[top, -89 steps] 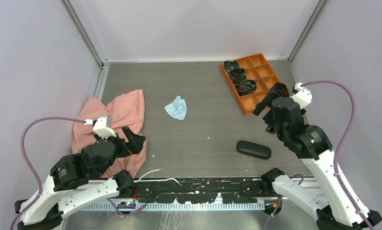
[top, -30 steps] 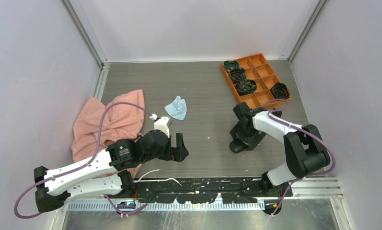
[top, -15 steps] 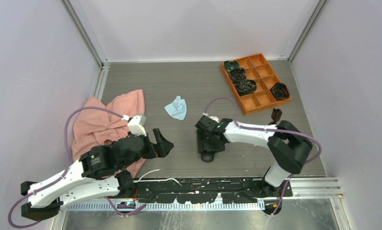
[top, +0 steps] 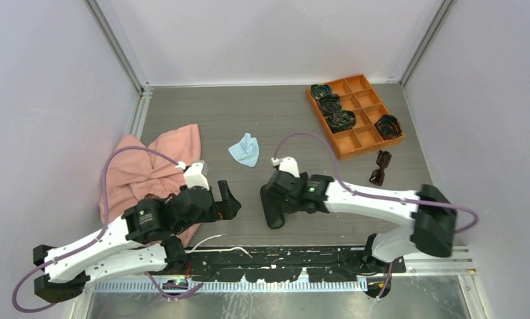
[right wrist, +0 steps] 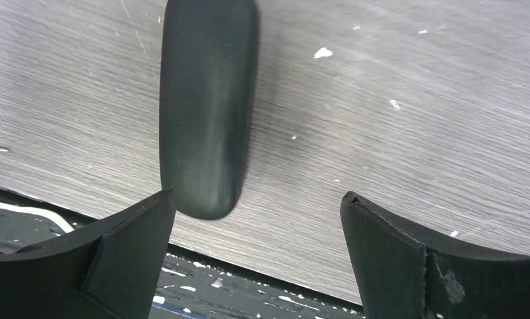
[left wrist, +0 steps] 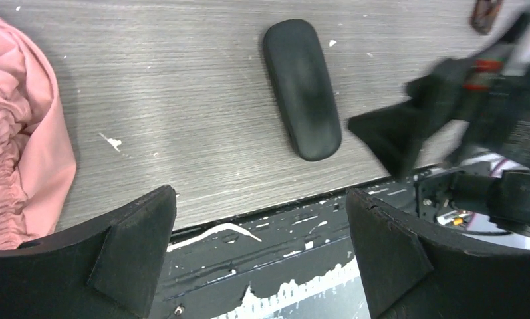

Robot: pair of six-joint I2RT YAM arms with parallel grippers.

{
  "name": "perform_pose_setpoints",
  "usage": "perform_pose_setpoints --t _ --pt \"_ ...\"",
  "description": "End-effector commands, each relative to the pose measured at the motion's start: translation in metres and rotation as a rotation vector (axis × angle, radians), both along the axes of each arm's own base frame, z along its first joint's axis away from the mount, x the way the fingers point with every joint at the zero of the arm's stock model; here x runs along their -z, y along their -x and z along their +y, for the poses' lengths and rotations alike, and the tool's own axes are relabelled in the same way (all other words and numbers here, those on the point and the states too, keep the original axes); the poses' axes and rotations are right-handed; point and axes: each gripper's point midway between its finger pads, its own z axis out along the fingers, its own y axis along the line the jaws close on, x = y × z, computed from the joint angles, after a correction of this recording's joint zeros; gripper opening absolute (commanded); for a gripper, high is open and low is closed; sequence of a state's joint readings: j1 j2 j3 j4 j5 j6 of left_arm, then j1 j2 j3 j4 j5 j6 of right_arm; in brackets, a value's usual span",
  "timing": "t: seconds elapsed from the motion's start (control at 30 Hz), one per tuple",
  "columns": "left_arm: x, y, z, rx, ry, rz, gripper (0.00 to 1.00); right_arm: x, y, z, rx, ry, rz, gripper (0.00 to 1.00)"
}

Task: Organize the sunglasses
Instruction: Move the sunglasses case at the center of the board.

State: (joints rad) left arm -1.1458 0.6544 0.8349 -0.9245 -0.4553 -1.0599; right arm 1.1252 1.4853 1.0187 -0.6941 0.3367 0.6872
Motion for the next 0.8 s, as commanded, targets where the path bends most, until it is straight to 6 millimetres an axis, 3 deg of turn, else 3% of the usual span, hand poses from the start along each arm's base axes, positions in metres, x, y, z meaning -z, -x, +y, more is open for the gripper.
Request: perform_pose_setpoints --t 0.0,0.1,0.27,0.5,0.63,0.77 --pt "0.0 -0.008 0.002 -0.084 -0.019 0.021 1.0 -0.03 -0.014 -0.019 0.103 -0.117 -0.152 1.0" --pt "0.014 -0.009 0.01 -0.163 -0.06 0.067 1.0 -0.023 -0.013 -0.014 0.158 -0.207 -0.15 0.98" --pt "0.039 -0.008 0.017 -0.237 -0.056 0.18 1.0 -0.013 -0.011 0.013 0.147 -0.276 -0.147 0.98" --pt "0.064 -0.003 0.023 -0.255 -0.014 0.344 1.0 0.002 -0.013 0.033 0.066 -0.146 -0.239 0.98" --pt "0.066 -0.005 0.02 -0.253 -0.031 0.363 1.0 0.014 -0.016 0.034 0.064 -0.073 -0.232 0.96" --pt "0.067 -0.008 0.016 -0.252 -0.043 0.373 1.0 0.025 -0.015 0.036 0.062 -0.029 -0.212 0.87"
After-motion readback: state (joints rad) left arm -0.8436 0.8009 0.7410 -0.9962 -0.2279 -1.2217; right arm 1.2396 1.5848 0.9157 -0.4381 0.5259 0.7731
